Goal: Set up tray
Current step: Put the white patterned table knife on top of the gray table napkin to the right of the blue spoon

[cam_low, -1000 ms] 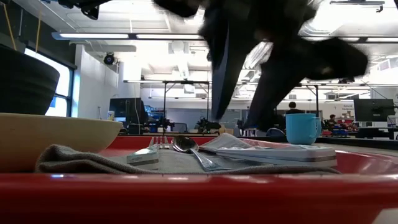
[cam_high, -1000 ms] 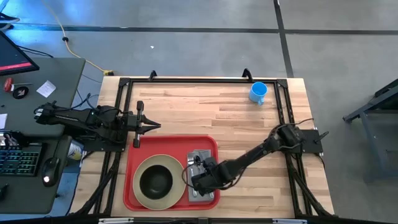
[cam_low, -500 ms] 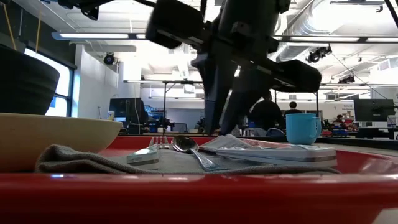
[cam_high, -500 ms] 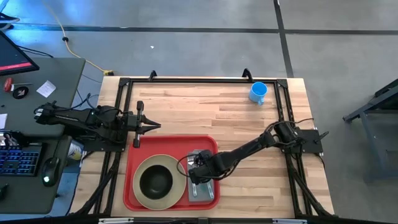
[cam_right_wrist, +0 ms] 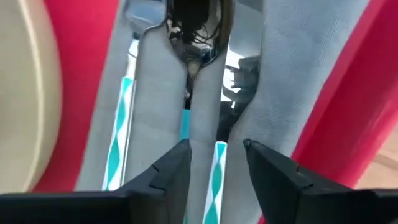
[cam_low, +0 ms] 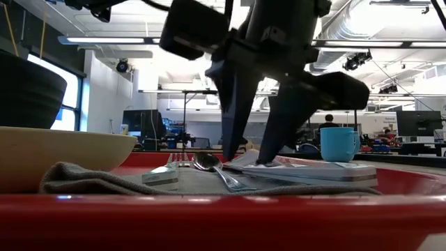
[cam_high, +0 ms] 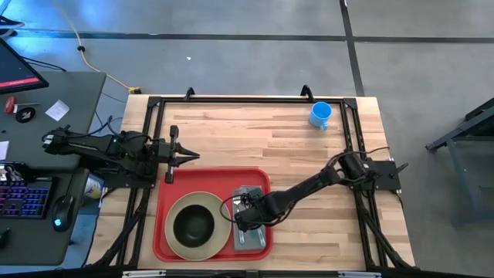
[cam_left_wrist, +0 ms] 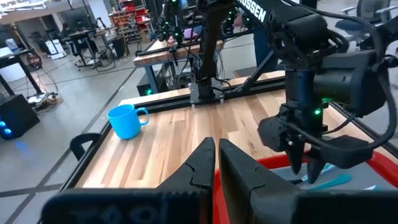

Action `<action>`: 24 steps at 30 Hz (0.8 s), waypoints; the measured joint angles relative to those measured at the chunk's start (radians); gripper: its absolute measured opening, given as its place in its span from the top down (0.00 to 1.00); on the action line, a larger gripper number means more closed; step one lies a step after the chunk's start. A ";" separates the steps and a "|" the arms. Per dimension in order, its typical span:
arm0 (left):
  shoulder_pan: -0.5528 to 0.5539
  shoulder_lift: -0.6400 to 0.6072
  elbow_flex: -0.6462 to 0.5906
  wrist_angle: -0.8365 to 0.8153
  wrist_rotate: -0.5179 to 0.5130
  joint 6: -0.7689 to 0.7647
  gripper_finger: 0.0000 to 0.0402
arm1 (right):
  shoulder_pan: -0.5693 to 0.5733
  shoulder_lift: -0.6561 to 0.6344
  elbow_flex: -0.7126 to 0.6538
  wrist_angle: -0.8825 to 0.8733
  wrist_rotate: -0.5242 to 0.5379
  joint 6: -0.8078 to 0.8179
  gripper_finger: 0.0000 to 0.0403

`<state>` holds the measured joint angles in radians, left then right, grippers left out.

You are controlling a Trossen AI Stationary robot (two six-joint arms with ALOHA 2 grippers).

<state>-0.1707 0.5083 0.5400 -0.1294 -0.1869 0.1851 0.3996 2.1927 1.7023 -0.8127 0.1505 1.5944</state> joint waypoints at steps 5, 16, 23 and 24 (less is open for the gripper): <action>0.000 0.000 0.000 -0.001 0.040 0.002 0.86 | 0.000 0.032 0.000 0.003 -0.021 0.021 0.61; 0.000 0.000 0.000 -0.021 0.048 0.001 0.86 | 0.000 0.035 0.001 -0.005 -0.006 0.059 0.82; 0.000 0.000 0.000 -0.022 0.049 -0.006 0.86 | 0.000 0.033 0.000 -0.006 -0.002 0.080 0.97; 0.000 0.000 0.000 -0.022 0.049 -0.006 0.86 | 0.000 0.031 0.000 -0.008 -0.002 0.096 0.97</action>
<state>-0.1707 0.5081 0.5400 -0.1516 -0.1383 0.1791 0.4000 2.2242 1.7027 -0.8209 0.1481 1.6905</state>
